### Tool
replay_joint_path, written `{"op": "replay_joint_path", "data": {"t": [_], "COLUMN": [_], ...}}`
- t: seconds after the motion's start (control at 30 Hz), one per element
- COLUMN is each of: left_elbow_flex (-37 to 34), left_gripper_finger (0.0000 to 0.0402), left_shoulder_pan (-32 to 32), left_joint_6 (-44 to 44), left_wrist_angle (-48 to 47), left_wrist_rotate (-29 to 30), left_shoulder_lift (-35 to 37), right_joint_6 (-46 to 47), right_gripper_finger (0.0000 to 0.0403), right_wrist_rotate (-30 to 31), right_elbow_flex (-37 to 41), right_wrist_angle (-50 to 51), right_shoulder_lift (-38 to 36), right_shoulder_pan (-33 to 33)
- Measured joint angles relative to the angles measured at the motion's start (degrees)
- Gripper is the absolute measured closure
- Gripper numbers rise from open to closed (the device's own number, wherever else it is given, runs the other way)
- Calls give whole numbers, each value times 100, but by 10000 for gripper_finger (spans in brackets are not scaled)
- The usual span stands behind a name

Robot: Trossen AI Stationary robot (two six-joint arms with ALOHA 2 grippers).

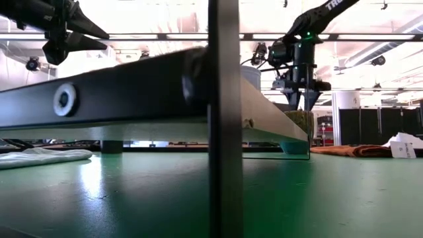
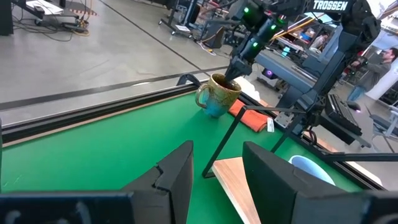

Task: Stack small to large cups/mugs on shelf
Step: Put the brown mug on the shelf

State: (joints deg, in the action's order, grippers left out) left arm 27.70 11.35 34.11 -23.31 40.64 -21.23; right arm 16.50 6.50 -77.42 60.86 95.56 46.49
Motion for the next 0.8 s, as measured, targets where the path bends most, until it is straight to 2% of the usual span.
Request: {"op": "replay_joint_path", "data": {"t": [0.23,0.33,0.57,0.7,0.8], "left_elbow_flex": [0,0,0,-1,-2], "left_gripper_finger": [276,276,276,276,276], "left_shoulder_pan": [0,0,0,0,0], "left_joint_6": [0,0,-2,-2,-2], "left_wrist_angle": [7,7,13,12,11], "left_wrist_rotate": [5,12,16,16,16], "left_shoulder_lift": [-7,-11,-11,-7,-7], "right_joint_6": [323,366,411,468,415], "right_gripper_finger": [165,184,292,359,376], "right_wrist_rotate": [66,61,60,40,-115], "right_elbow_flex": [545,717,1040,1158,1111], "right_wrist_angle": [-174,-410,-1012,-1019,-907], "right_shoulder_lift": [9,9,9,9,4], "right_shoulder_pan": [175,174,182,180,156]}}
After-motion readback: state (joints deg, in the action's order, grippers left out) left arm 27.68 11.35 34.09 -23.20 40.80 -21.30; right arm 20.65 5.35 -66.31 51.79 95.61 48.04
